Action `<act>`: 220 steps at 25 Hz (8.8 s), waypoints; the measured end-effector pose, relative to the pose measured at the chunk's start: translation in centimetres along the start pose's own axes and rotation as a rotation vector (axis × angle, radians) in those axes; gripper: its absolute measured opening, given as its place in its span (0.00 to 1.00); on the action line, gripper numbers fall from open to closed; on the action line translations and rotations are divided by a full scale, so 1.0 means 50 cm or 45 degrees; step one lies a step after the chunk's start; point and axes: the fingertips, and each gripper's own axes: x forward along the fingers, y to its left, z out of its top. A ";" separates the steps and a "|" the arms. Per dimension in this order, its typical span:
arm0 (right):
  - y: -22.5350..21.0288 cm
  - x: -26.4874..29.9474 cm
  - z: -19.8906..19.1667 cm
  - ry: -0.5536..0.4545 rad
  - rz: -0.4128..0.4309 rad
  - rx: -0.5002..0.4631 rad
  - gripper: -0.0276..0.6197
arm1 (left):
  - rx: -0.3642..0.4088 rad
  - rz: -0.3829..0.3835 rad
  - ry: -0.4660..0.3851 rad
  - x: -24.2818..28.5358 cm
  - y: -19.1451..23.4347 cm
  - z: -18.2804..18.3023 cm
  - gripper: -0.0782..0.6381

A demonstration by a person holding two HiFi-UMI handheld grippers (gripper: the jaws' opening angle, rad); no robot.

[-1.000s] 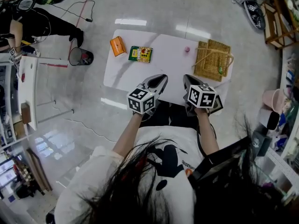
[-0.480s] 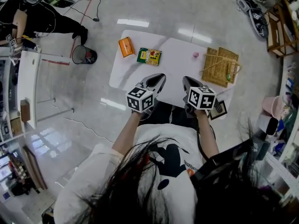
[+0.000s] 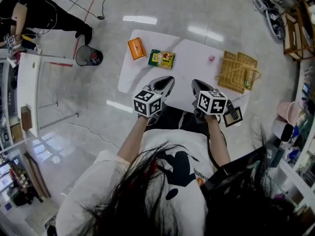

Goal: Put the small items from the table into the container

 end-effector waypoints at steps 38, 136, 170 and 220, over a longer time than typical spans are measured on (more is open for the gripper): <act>-0.607 0.317 0.069 0.148 -0.763 -0.040 0.27 | 0.013 -0.186 0.303 0.238 0.188 -0.156 0.13; -0.336 0.053 -0.171 -0.037 -0.207 0.294 0.07 | 0.010 -0.147 0.281 0.270 -0.028 -0.230 0.13; -0.098 0.375 -0.137 0.187 -0.009 0.008 0.25 | -0.180 0.042 0.195 0.100 0.256 -0.215 0.13; -0.124 0.570 -0.140 0.371 0.034 -0.107 0.28 | -0.274 0.132 0.193 0.130 0.378 -0.227 0.13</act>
